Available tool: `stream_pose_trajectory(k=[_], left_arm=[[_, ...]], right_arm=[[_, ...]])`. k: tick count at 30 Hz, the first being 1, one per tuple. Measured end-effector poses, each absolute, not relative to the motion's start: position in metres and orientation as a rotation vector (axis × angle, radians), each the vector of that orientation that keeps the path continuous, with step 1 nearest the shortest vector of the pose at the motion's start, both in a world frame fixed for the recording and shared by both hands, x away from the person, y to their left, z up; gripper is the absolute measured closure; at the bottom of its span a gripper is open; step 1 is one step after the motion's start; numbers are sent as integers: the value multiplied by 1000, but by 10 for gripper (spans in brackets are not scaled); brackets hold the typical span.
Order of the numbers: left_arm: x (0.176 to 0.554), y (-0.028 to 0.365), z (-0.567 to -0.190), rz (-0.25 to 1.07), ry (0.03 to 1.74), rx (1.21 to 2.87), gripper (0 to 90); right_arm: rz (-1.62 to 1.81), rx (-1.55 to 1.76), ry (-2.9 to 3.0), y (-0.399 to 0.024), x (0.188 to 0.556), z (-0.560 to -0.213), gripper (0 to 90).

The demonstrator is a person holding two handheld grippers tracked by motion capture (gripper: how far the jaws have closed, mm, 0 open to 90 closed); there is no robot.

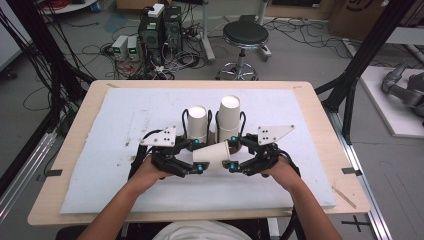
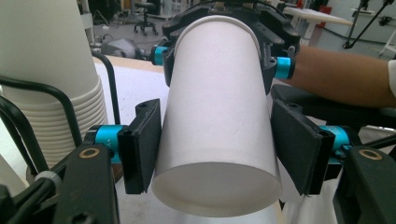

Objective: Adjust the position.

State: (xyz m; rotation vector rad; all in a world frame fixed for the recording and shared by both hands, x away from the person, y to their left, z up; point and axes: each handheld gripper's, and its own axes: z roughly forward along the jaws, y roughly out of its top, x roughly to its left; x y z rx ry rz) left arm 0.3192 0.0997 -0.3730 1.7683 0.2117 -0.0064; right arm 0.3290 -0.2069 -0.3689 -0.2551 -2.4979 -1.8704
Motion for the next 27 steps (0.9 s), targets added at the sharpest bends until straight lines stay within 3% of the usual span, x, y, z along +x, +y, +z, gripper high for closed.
stream_pose_trajectory(k=[9,15,20,27], left_arm=[[319,97,-374,2,238,1794,287],[316,93,-375,3,205,1813,348],[317,96,-373,14,208,1784,342],[317,100,-371,14,194,1736,342]], right_arm=[[-1851,-251,-2521,-208,330,-369,310],[-1848,-230,-2516,-207,329,-368,311],[-1908,-310,-2453,-207,328,-367,185],[-1926,-328,-2426,-208,329,-367,185]])
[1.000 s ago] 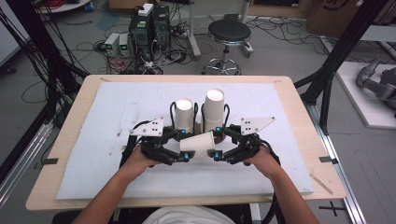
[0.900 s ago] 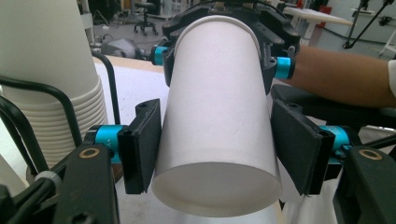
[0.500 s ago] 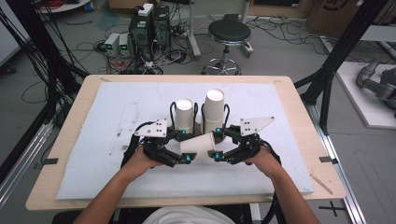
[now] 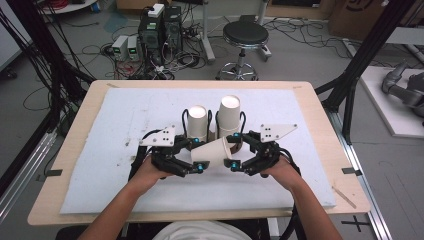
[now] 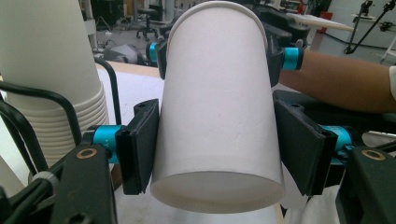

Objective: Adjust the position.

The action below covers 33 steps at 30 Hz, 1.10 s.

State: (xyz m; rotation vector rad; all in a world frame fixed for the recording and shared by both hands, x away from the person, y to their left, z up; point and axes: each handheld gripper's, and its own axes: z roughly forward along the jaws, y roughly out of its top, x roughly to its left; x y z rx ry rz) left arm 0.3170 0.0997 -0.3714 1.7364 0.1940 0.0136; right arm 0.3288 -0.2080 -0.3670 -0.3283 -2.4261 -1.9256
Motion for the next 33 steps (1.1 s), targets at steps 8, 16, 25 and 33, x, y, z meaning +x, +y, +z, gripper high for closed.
stream_pose_trajectory(k=[8,16,25,33], left_arm=[[316,95,-375,11,190,1778,346],[317,94,-378,40,236,1791,267],[314,90,-378,30,195,1828,347],[315,94,-375,28,206,1774,342]], right_arm=[[-1920,-240,-2465,-208,328,-367,291],[-1893,-252,-2516,-209,328,-367,303],[-1871,-247,-2508,-205,327,-367,286],[-1926,-352,-2433,-204,327,-368,187]])
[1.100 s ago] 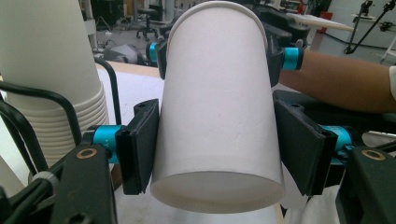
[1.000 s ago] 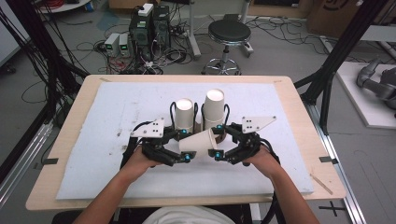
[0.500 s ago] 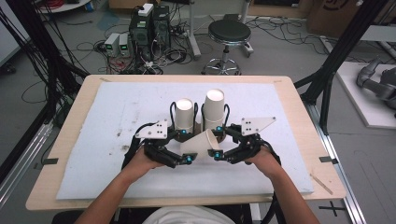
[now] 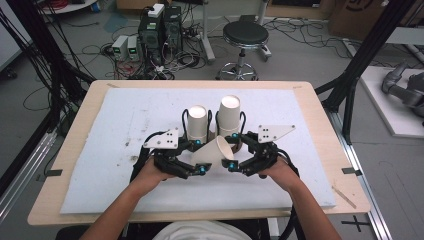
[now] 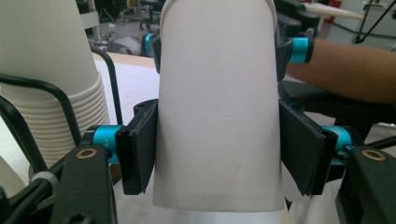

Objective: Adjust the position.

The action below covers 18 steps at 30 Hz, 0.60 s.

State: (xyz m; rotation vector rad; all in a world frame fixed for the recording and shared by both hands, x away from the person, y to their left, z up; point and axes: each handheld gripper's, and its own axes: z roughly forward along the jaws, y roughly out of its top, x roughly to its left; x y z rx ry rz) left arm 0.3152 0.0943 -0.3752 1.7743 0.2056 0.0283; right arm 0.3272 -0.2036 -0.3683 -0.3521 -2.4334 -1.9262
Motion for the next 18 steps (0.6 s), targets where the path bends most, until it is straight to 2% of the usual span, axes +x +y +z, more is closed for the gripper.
stream_pose_trajectory(k=[2,3,6,11,14,18], left_arm=[[315,93,-376,30,199,1786,341],[315,92,-377,25,198,1792,342],[314,91,-377,22,199,1793,345],[315,90,-379,21,219,1794,331],[315,90,-379,25,238,1797,263],[315,88,-380,21,234,1815,263]], right_arm=[[-1925,-343,-2434,-203,327,-369,205],[-1920,-325,-2433,-202,327,-369,262],[-1926,-282,-2457,-203,326,-368,284],[-1915,-269,-2476,-204,326,-367,292],[-1900,-269,-2494,-204,327,-368,294],[-1884,-259,-2509,-203,327,-368,295]])
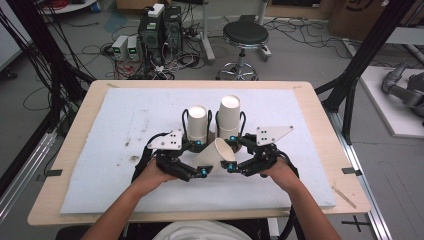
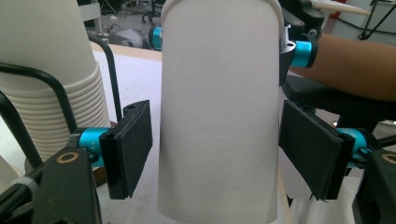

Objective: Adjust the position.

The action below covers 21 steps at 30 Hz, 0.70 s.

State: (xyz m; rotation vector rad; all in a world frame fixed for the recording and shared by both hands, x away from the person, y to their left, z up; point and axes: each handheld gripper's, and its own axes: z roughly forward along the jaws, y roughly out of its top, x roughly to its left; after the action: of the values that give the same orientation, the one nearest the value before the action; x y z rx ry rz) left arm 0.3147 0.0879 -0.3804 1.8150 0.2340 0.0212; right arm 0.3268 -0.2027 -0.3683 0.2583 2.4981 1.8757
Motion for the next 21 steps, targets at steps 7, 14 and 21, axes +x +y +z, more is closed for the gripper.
stream_pose_trajectory(k=[7,14,21], left_arm=[[314,87,-381,10,212,1841,334],[315,90,-379,-3,211,1804,334],[315,91,-378,-8,202,1791,338]], right_arm=[[1873,256,2517,-199,326,-368,294],[1913,307,2482,-199,325,-368,189],[1942,282,2482,-199,324,-369,275]])
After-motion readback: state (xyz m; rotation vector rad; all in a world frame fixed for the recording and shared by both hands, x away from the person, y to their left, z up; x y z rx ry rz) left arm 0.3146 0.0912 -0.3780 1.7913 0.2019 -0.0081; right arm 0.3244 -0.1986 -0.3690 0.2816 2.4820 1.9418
